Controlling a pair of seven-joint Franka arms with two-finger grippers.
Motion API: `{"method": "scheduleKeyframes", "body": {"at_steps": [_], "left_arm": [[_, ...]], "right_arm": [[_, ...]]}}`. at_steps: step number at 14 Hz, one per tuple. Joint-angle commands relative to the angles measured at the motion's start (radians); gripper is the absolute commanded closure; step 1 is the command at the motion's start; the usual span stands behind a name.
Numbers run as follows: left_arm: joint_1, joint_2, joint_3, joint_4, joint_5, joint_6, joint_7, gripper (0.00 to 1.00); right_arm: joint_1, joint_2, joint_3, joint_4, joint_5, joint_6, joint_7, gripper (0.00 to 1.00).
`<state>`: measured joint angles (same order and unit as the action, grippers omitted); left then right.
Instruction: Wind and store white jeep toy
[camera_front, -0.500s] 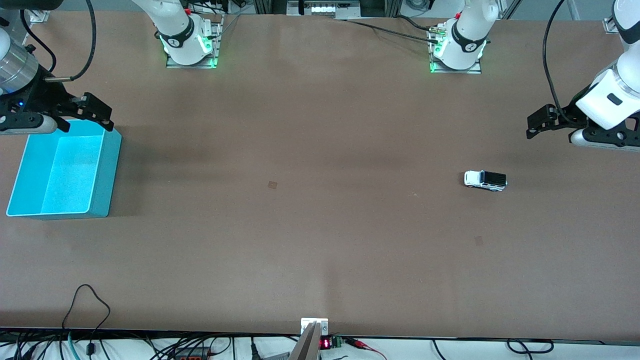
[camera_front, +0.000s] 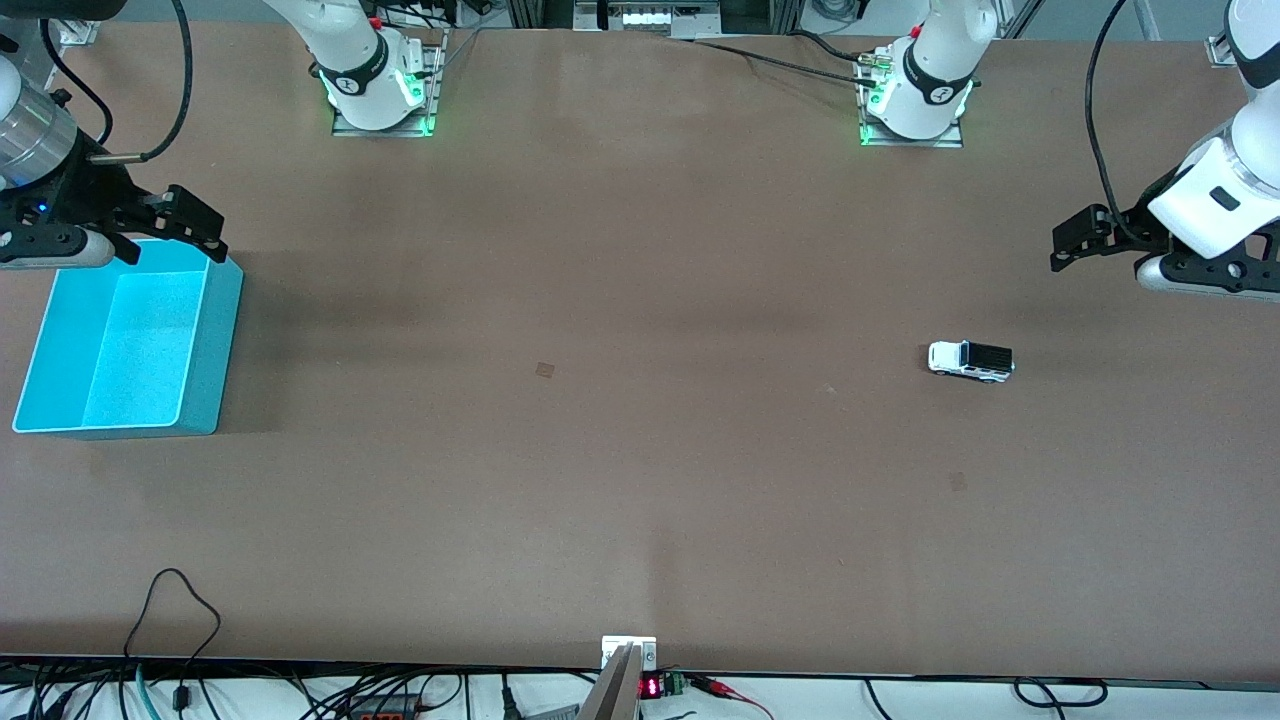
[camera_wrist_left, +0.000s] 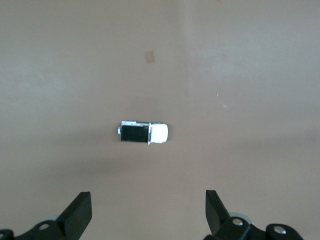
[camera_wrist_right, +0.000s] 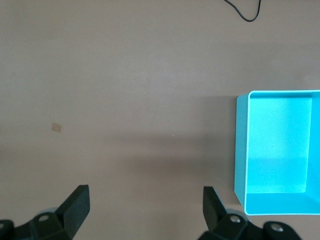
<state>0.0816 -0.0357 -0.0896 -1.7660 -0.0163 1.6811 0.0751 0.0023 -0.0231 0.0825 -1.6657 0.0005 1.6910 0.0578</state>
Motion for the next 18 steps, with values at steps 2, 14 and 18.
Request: {"method": "scheduleKeyframes", "body": {"at_steps": [2, 14, 18], "left_arm": [[0.012, 0.01, 0.001, 0.02, -0.016, -0.041, 0.014, 0.0], [-0.051, 0.097, -0.004, 0.086, -0.013, -0.268, 0.241, 0.0], [-0.051, 0.112, -0.009, 0.027, 0.058, -0.197, 0.516, 0.0]], "right_arm": [[-0.005, 0.008, 0.005, 0.021, 0.016, -0.01, -0.007, 0.0], [-0.005, 0.008, 0.006, 0.021, 0.016, -0.011, -0.007, 0.0], [-0.005, 0.008, 0.005, 0.021, 0.016, -0.011, -0.007, 0.0]]}}
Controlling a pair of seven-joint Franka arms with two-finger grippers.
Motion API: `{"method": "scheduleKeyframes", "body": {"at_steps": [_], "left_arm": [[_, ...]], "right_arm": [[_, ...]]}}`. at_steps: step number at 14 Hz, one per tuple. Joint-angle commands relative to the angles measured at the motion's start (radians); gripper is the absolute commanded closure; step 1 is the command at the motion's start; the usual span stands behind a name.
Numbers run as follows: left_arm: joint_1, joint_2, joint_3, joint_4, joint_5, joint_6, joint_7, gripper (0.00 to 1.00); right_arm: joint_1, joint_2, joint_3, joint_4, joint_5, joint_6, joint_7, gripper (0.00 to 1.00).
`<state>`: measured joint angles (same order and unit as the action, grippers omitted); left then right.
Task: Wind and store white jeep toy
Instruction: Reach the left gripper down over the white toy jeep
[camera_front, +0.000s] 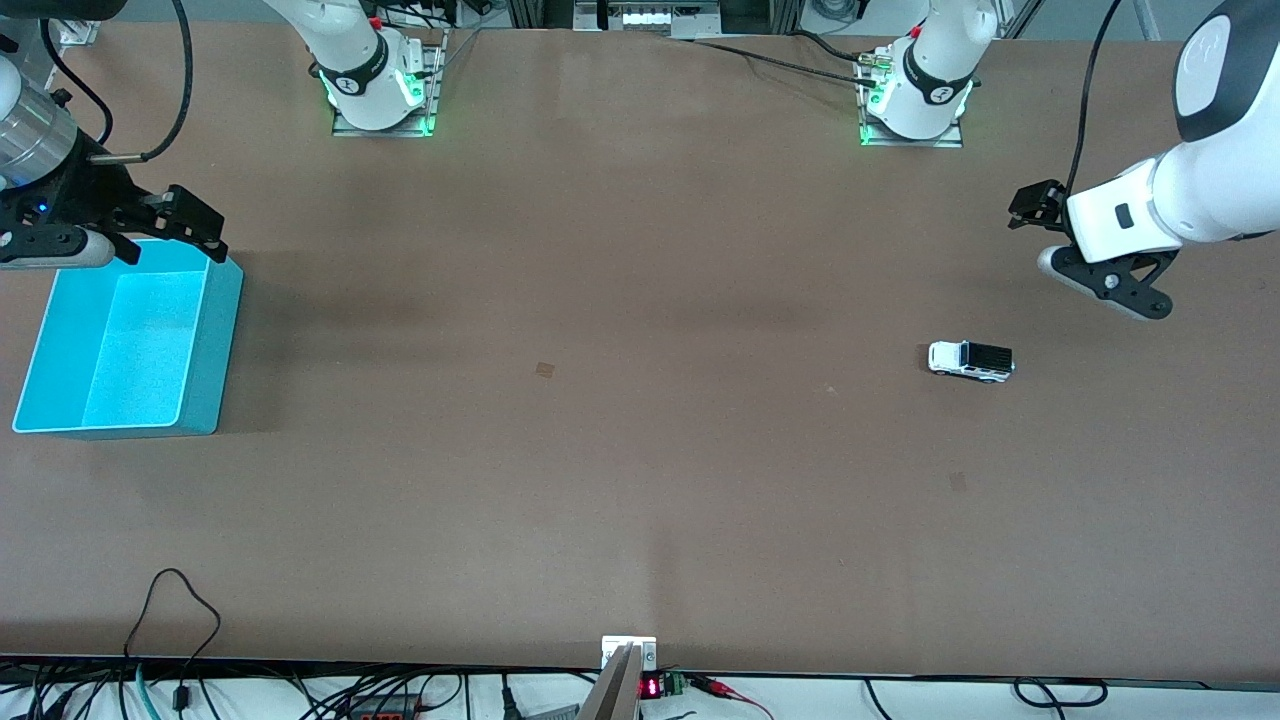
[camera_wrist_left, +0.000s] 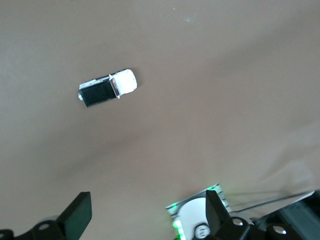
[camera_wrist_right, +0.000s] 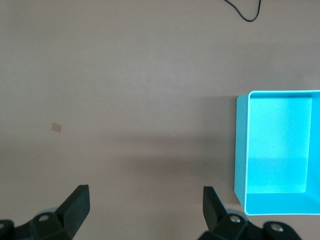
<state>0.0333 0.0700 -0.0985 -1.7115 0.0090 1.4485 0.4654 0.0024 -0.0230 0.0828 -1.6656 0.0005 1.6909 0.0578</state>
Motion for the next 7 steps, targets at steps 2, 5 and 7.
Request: {"method": "scheduleKeyframes", "body": {"at_steps": [2, 5, 7], "left_arm": [[-0.003, 0.002, -0.001, -0.106, 0.078, 0.123, 0.301, 0.0], [0.007, 0.005, 0.0, -0.244, 0.086, 0.327, 0.554, 0.0], [0.019, 0.005, 0.0, -0.344, 0.086, 0.477, 0.687, 0.0]], "right_arm": [[-0.005, 0.008, 0.005, 0.021, 0.016, -0.011, -0.007, 0.0], [-0.005, 0.008, 0.005, 0.021, 0.016, -0.01, -0.007, 0.0], [-0.005, 0.008, 0.005, 0.021, 0.016, -0.01, -0.007, 0.0]]}}
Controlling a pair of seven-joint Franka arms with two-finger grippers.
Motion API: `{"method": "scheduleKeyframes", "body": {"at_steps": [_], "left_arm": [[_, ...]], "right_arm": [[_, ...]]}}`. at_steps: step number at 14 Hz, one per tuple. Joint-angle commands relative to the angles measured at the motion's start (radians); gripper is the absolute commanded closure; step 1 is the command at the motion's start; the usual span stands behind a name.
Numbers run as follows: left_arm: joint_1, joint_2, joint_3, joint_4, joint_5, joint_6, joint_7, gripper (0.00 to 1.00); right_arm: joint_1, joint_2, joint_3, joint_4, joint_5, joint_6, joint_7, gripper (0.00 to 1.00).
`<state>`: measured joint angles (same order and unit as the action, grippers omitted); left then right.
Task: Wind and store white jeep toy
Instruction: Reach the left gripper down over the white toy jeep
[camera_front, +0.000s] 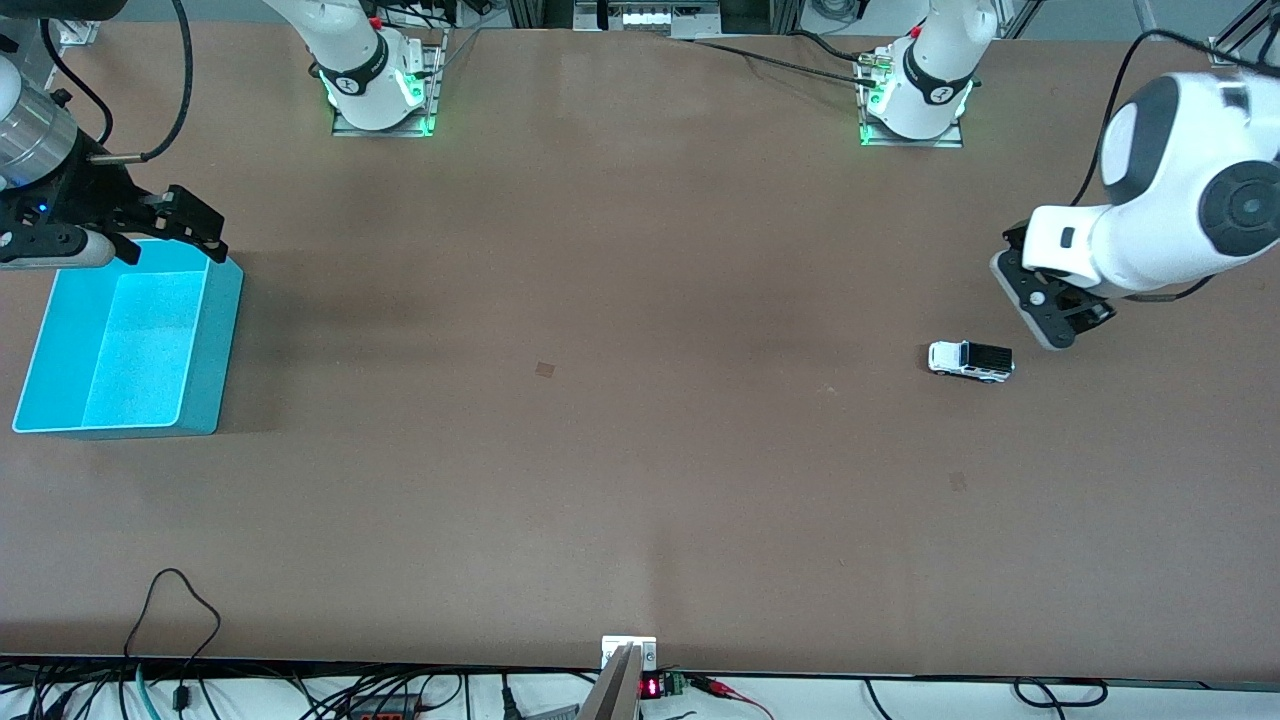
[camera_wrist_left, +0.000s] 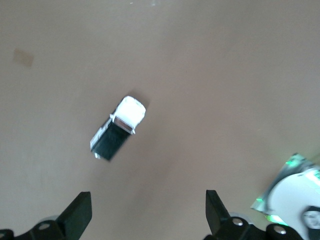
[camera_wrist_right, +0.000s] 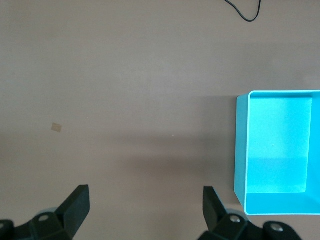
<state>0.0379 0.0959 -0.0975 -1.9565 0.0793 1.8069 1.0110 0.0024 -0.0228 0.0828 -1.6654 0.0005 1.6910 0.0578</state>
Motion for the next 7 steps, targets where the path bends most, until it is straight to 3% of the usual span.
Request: {"method": "scheduleKeyframes", "body": {"at_steps": [1, 3, 5, 7], "left_arm": [[0.017, -0.021, 0.001, -0.148, 0.016, 0.196, 0.214, 0.0], [0.043, -0.021, 0.001, -0.255, 0.022, 0.349, 0.288, 0.0], [0.06, -0.007, -0.001, -0.34, 0.103, 0.518, 0.333, 0.0], [0.066, 0.034, 0.001, -0.36, 0.122, 0.601, 0.382, 0.0]], "right_arm": [[-0.005, 0.007, 0.005, 0.021, 0.016, -0.011, -0.007, 0.0], [-0.005, 0.007, 0.005, 0.021, 0.016, -0.01, -0.007, 0.0], [-0.005, 0.007, 0.006, 0.021, 0.016, -0.011, -0.007, 0.0], [-0.005, 0.007, 0.005, 0.021, 0.016, -0.011, -0.007, 0.0]]}}
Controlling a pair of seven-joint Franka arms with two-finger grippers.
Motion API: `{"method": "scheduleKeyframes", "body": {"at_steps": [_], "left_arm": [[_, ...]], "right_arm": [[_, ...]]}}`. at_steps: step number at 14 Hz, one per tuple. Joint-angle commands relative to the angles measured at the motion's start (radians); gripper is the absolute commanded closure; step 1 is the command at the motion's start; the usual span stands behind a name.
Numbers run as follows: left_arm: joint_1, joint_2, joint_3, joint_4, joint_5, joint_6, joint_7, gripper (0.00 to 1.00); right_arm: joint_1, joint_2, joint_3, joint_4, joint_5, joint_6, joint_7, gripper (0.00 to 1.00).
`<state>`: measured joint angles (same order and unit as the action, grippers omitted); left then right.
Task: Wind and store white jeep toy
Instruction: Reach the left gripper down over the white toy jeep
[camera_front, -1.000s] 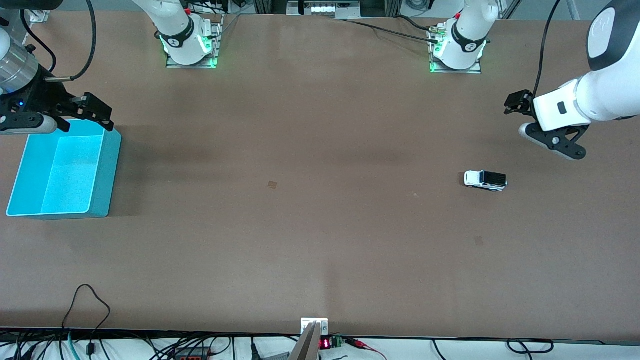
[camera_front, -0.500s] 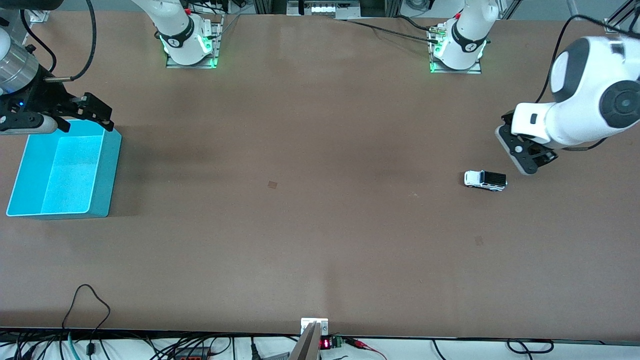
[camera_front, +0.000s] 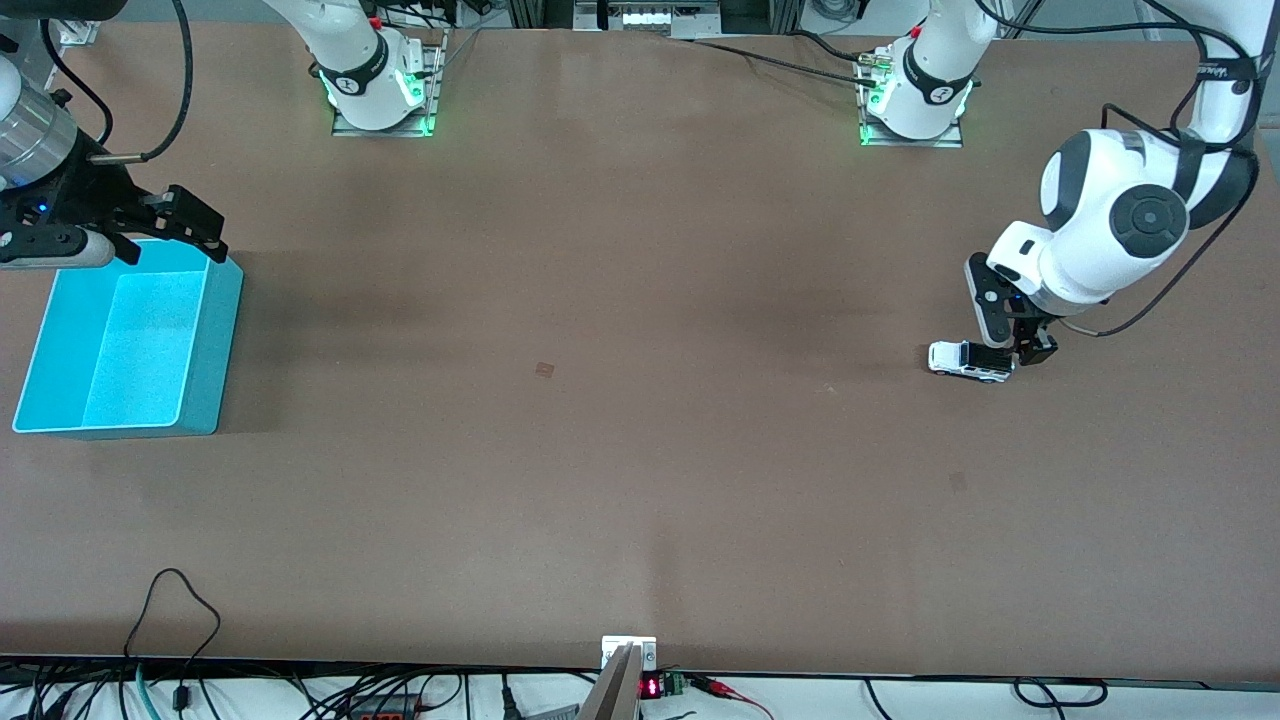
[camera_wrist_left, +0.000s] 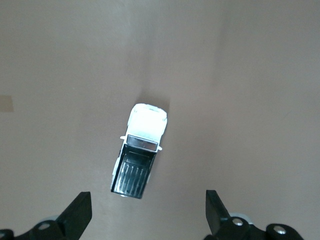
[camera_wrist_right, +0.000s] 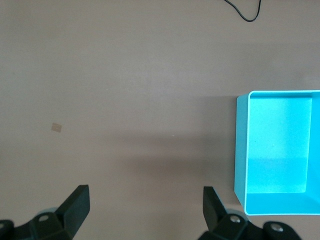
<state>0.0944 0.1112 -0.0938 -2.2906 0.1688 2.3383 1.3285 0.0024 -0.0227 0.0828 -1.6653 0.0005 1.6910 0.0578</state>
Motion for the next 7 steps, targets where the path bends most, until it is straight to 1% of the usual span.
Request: {"method": "scheduleKeyframes", "body": {"at_steps": [1, 3, 4, 6, 7], "left_arm": [[0.017, 0.056, -0.003, -0.026, 0.041, 0.119, 0.102, 0.0], [0.06, 0.111, -0.004, -0.03, 0.043, 0.198, 0.136, 0.0], [0.062, 0.123, -0.003, -0.035, 0.043, 0.237, 0.159, 0.0], [0.105, 0.153, -0.004, -0.041, 0.043, 0.263, 0.155, 0.0], [0.107, 0.162, -0.004, -0.041, 0.043, 0.274, 0.155, 0.0]], "right_arm": [[-0.005, 0.007, 0.006, 0.021, 0.016, -0.011, -0.007, 0.0], [-0.005, 0.007, 0.005, 0.021, 0.016, -0.011, -0.007, 0.0], [-0.005, 0.007, 0.006, 0.021, 0.016, -0.01, -0.007, 0.0], [-0.005, 0.007, 0.005, 0.021, 0.016, -0.011, -0.007, 0.0], [-0.005, 0.007, 0.005, 0.021, 0.016, -0.011, -0.007, 0.0]]}}
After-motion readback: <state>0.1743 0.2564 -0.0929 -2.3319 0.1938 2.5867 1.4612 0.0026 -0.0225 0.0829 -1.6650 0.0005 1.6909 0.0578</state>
